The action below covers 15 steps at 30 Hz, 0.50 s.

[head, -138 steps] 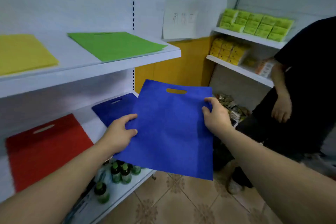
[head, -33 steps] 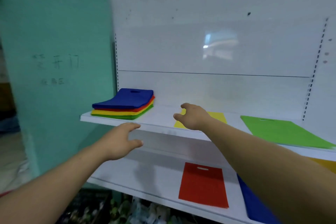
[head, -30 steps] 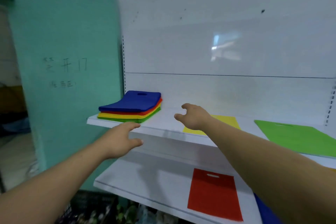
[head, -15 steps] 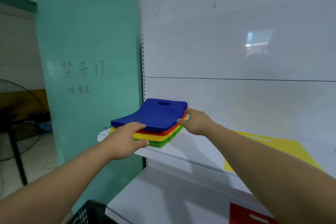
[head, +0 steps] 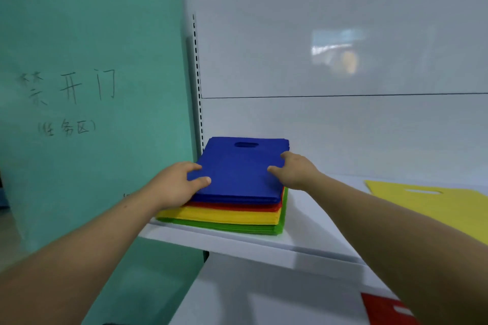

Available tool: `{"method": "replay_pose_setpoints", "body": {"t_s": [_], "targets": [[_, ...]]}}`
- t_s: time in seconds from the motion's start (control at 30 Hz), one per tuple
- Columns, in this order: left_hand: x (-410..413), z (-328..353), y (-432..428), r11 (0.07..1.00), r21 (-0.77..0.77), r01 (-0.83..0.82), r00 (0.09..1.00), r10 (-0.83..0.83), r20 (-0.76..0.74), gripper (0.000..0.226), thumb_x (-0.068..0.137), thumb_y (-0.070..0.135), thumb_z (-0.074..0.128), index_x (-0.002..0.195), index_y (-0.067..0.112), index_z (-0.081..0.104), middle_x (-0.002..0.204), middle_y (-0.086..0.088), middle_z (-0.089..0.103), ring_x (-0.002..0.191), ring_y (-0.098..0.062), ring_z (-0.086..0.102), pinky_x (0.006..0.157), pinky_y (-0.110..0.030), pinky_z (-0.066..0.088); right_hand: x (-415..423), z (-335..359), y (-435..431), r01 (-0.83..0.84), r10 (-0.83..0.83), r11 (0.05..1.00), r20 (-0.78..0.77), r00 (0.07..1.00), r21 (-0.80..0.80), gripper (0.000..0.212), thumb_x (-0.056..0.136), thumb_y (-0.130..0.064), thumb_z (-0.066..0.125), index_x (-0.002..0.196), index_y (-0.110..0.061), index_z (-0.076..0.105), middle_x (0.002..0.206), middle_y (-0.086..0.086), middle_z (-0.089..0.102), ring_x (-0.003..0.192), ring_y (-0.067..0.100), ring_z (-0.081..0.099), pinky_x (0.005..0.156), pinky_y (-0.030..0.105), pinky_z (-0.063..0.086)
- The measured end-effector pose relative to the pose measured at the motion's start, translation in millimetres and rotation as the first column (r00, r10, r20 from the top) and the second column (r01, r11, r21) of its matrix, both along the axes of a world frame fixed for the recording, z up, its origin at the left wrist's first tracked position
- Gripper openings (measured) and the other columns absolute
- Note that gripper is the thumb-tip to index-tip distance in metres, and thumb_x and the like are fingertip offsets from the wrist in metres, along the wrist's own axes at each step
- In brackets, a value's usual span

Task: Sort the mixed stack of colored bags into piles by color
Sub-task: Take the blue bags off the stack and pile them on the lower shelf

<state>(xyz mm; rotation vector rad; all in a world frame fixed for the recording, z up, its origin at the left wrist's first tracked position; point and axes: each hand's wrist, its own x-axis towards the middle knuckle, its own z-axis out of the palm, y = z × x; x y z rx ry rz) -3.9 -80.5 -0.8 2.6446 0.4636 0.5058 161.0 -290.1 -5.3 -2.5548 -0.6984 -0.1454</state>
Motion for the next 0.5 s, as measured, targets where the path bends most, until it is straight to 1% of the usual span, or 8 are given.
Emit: {"method": "replay_pose_setpoints", "body": {"t_s": [0.1,0.17,0.23,0.3,0.37,0.5], "targets": [[26.4,3.4,39.0,0.999,-0.003,0.042,0.999,-0.042,0.005,0.048,0.093,0.039,0.055,0.135,0.017,0.050,0.144,-0.003,0.046,0.131,-0.019,0.042,0.106,-0.028,0.031,12.2,-1.3,21.6,0.113,-0.112,0.993,-0.039,0.993,0.030,0.060,0.095,-0.049,0.047,0.136,-0.005,0.039,0.130,0.011,0.052,0.110,0.027,0.053,0.085,0.034,0.044],[41.4,3.4,55.4,0.997,-0.006,0.083,0.996,-0.083,-0.025,0.051,0.091,0.036,0.059,0.137,0.016,0.048,0.145,-0.004,0.045,0.132,-0.019,0.042,0.105,-0.027,0.031,17.5,-2.6,30.6,0.182,-0.179,0.982,-0.069,0.981,0.051,0.062,0.094,-0.050,0.048,0.135,-0.004,0.038,0.128,0.011,0.054,0.108,0.026,0.054,0.082,0.033,0.043],[52.0,-0.1,64.6,0.991,-0.042,0.129,0.986,-0.132,-0.105,0.063,0.087,0.040,0.064,0.142,0.016,0.042,0.147,-0.003,0.041,0.133,-0.019,0.040,0.107,-0.026,0.029,21.2,-6.3,36.6,0.236,-0.230,0.970,-0.092,0.969,0.052,0.065,0.092,-0.052,0.050,0.135,-0.005,0.039,0.126,0.010,0.055,0.107,0.026,0.054,0.080,0.033,0.043],[58.5,-5.5,68.1,0.986,-0.065,0.154,0.959,-0.165,-0.232,0.073,0.084,0.049,0.063,0.144,0.016,0.038,0.149,-0.002,0.037,0.134,-0.019,0.039,0.108,-0.026,0.028,22.6,-10.8,41.1,0.272,-0.267,0.962,-0.112,0.957,0.032,0.066,0.090,-0.053,0.054,0.134,-0.006,0.039,0.124,0.010,0.054,0.108,0.027,0.053,0.079,0.032,0.043],[62.3,-10.4,69.4,0.984,-0.078,0.163,0.935,-0.179,-0.306,0.073,0.085,0.056,0.057,0.145,0.018,0.038,0.151,-0.002,0.035,0.136,-0.019,0.036,0.109,-0.026,0.026,23.7,-14.1,43.8,0.289,-0.283,0.957,-0.127,0.951,0.031,0.064,0.088,-0.049,0.060,0.133,-0.007,0.039,0.125,0.010,0.053,0.110,0.027,0.052,0.079,0.032,0.041],[68.7,-9.1,72.2,0.979,-0.075,0.188,0.936,-0.201,-0.290,0.065,0.087,0.057,0.053,0.140,0.019,0.045,0.148,-0.001,0.040,0.134,-0.018,0.039,0.108,-0.026,0.027,27.5,-8.5,41.3,0.329,-0.312,0.940,-0.159,0.937,0.092,0.057,0.088,-0.030,0.065,0.133,-0.009,0.039,0.127,0.010,0.051,0.110,0.027,0.051,0.080,0.032,0.042]]}}
